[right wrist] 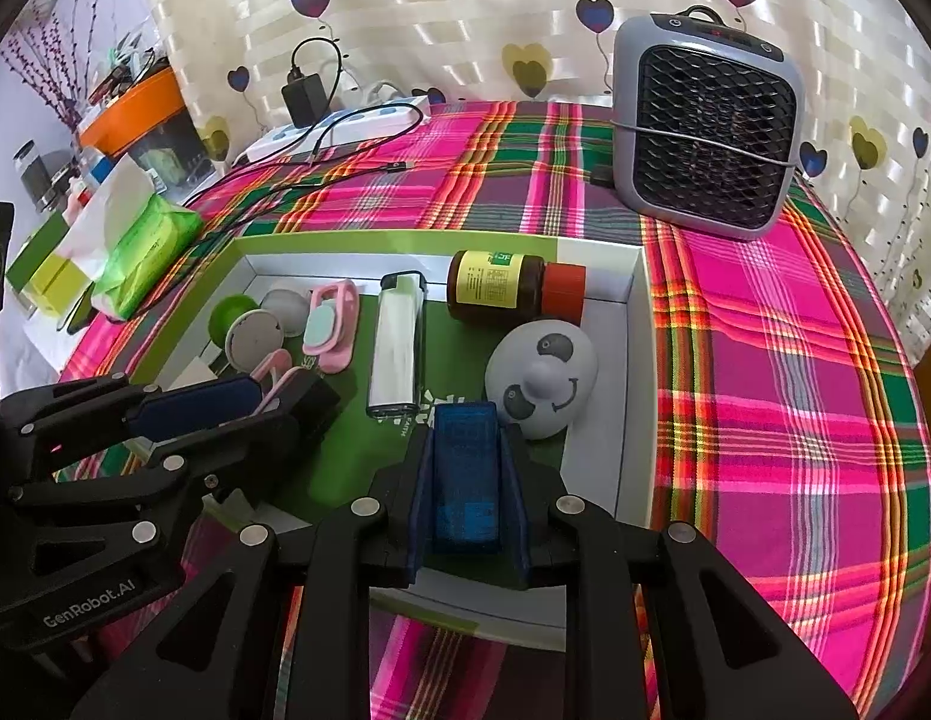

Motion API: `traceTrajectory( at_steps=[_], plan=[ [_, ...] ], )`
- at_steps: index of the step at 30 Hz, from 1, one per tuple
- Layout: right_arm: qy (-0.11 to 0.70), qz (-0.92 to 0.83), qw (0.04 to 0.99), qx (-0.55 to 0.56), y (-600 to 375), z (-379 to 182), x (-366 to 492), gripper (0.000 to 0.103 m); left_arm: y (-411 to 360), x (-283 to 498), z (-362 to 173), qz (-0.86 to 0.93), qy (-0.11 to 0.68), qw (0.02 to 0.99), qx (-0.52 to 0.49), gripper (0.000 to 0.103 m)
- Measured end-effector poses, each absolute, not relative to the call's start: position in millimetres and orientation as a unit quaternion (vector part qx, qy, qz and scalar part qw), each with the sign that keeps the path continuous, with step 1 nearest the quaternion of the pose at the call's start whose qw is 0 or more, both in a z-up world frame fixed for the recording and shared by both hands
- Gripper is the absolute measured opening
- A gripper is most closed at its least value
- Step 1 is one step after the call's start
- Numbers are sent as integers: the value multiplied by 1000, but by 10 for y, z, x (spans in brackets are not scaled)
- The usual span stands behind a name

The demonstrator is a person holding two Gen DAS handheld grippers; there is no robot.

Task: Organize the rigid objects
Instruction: 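Lower and open the left gripper to release the remote while the right releases the USB stick in the box, then withdraw both open grippers up and away from the box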

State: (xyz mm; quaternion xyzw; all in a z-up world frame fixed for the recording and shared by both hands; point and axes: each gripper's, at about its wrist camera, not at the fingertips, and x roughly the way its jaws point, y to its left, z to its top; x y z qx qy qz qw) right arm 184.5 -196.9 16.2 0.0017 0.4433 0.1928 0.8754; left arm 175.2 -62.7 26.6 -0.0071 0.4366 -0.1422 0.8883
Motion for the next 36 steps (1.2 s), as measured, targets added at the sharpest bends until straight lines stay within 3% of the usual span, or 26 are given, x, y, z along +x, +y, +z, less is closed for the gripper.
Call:
traceTrajectory(
  at_steps=[6,12,36],
  plan=[
    [440,192,877,14,-1987,168,1827,25,-619,1721,265,-133,437,890,-2,28],
    [432,192,881,11,-1955,213,1754,39,-593,1645,298,-124,435,892,-4,28],
    [388,120,913,-20,-1931,402,925,39,-460,724,386,-48,403,914,8,29]
  ],
)
